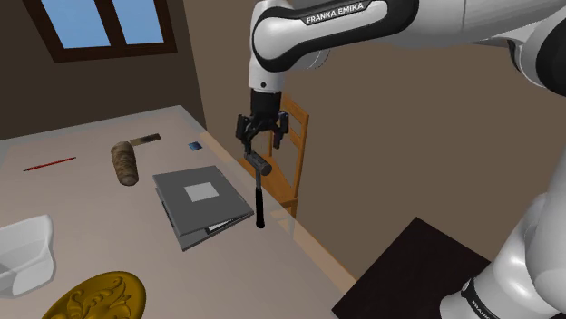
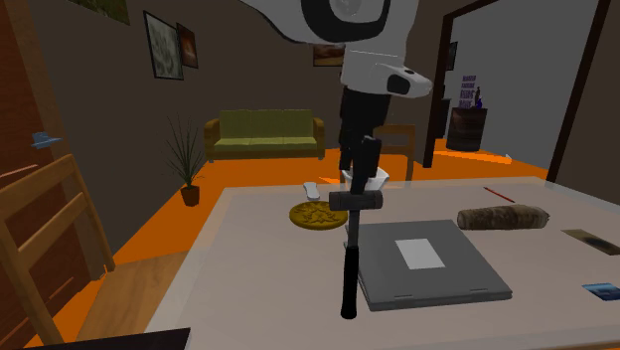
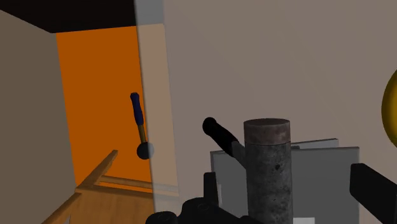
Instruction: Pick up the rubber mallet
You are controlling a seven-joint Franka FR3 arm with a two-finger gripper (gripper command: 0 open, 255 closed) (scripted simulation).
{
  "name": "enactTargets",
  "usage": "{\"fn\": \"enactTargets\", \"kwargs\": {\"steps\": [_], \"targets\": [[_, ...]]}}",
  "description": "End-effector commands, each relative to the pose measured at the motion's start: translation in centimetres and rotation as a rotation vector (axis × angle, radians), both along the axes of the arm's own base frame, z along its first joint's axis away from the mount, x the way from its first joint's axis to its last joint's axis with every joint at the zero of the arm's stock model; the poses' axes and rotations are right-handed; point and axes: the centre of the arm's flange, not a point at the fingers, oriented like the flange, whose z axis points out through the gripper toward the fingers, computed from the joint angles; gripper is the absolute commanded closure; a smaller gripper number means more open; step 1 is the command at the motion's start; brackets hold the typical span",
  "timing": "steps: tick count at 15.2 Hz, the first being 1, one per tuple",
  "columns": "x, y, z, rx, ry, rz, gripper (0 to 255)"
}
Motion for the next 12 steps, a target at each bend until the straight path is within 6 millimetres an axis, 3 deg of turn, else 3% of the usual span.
{"fn": "enactTargets", "kwargs": {"steps": [1,8,10,11,12], "targets": [[1.3,0.8,-0.6,0.001,0.003,-0.001,0],[1.3,0.8,-4.6,0.001,0.003,-0.001,0],[1.3,0.8,-4.6,0.001,0.003,-0.001,0],[1.3,0.8,-4.6,0.001,0.003,-0.001,255],[1.3,0.8,-4.6,0.001,0.003,-0.001,255]]}}
